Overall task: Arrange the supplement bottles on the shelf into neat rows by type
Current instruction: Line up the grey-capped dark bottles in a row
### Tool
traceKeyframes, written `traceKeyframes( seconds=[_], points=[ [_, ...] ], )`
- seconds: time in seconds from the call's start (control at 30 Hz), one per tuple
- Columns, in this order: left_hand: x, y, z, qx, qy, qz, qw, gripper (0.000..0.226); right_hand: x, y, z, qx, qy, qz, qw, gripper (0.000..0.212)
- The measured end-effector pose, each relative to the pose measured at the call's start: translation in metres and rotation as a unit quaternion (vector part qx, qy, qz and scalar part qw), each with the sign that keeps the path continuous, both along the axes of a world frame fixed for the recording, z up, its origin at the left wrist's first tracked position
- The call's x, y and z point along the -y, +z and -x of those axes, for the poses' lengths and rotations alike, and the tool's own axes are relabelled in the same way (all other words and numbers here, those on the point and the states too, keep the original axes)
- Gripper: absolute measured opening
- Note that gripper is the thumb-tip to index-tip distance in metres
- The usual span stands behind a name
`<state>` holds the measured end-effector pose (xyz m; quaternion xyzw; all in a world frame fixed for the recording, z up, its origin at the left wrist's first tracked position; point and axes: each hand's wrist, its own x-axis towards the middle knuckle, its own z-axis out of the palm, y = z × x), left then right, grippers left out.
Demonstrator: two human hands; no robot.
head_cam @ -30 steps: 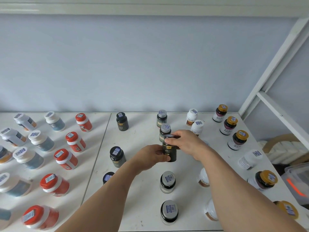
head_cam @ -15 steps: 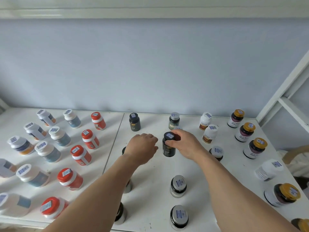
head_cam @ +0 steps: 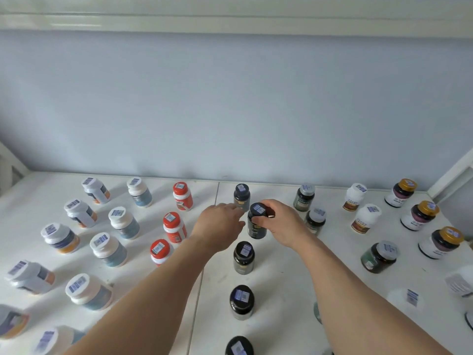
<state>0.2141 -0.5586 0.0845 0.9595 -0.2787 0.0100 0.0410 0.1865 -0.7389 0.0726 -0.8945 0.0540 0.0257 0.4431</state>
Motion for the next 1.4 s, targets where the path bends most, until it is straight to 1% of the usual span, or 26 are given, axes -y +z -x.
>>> traceKeyframes(
  seconds=[0.17, 0.4, 0.67, 0.7, 0.8, 0.87, 0.93, 1.0, 1.1, 1.17, 1.2, 1.27, 1.33, 1.4],
  points=[
    [-0.02, 0.0, -0.014, -0.011, -0.01, 0.007, 1.0, 0.037, -0.023, -0.008, -0.011, -0.016, -0.005, -0.013, 1.0, 0.03],
    [-0.032, -0.003, -0.025, -0.025, -0.01, 0.009, 1.0, 0.038, -0.033, -0.02, -0.023, -0.046, -0.017, -0.027, 0.998, 0.039],
    [-0.033, -0.01, -0.026, -0.039, -0.015, 0.009, 0.999, 0.037, -0.035, -0.03, -0.022, -0.075, -0.035, -0.02, 0.996, 0.041],
    [-0.032, -0.01, -0.026, -0.036, -0.019, 0.011, 0.999, 0.037, -0.035, -0.029, -0.021, -0.081, -0.033, -0.016, 0.996, 0.044],
    [-0.028, -0.008, -0.024, -0.033, -0.029, 0.023, 0.999, 0.036, -0.033, -0.025, -0.017, -0.097, -0.025, -0.028, 0.995, 0.067],
    [-0.022, -0.005, -0.024, -0.023, -0.038, 0.027, 0.999, 0.033, -0.029, -0.014, -0.013, -0.097, -0.027, -0.025, 0.995, 0.069],
    [-0.013, -0.002, -0.023, -0.003, -0.051, 0.026, 0.998, 0.029, -0.021, -0.003, -0.009, -0.08, -0.037, -0.01, 0.996, 0.065],
    [0.001, 0.004, -0.02, 0.006, -0.061, 0.039, 0.997, 0.027, -0.007, 0.01, -0.004, -0.045, -0.063, 0.011, 0.997, 0.057],
    [0.027, 0.011, -0.011, 0.006, -0.077, 0.056, 0.995, 0.031, 0.021, 0.027, 0.005, 0.005, -0.11, 0.044, 0.993, 0.042],
    [0.045, 0.012, -0.005, -0.004, -0.086, 0.06, 0.994, 0.034, 0.043, 0.031, 0.01, 0.027, -0.137, 0.077, 0.987, 0.038],
    [0.055, 0.01, -0.004, -0.012, -0.09, 0.06, 0.994, 0.034, 0.054, 0.031, 0.012, 0.028, -0.148, 0.09, 0.984, 0.038],
    [0.074, 0.007, 0.0, -0.031, -0.09, 0.061, 0.994, 0.035, 0.074, 0.027, 0.018, 0.002, -0.154, 0.09, 0.984, 0.047],
    [0.093, 0.005, 0.004, -0.065, -0.075, 0.063, 0.993, 0.038, 0.091, 0.024, 0.026, -0.034, -0.139, 0.076, 0.987, 0.059],
    [0.112, 0.0, 0.008, -0.105, -0.053, 0.059, 0.991, 0.045, 0.104, 0.018, 0.029, -0.057, -0.113, 0.075, 0.989, 0.061]
  ],
)
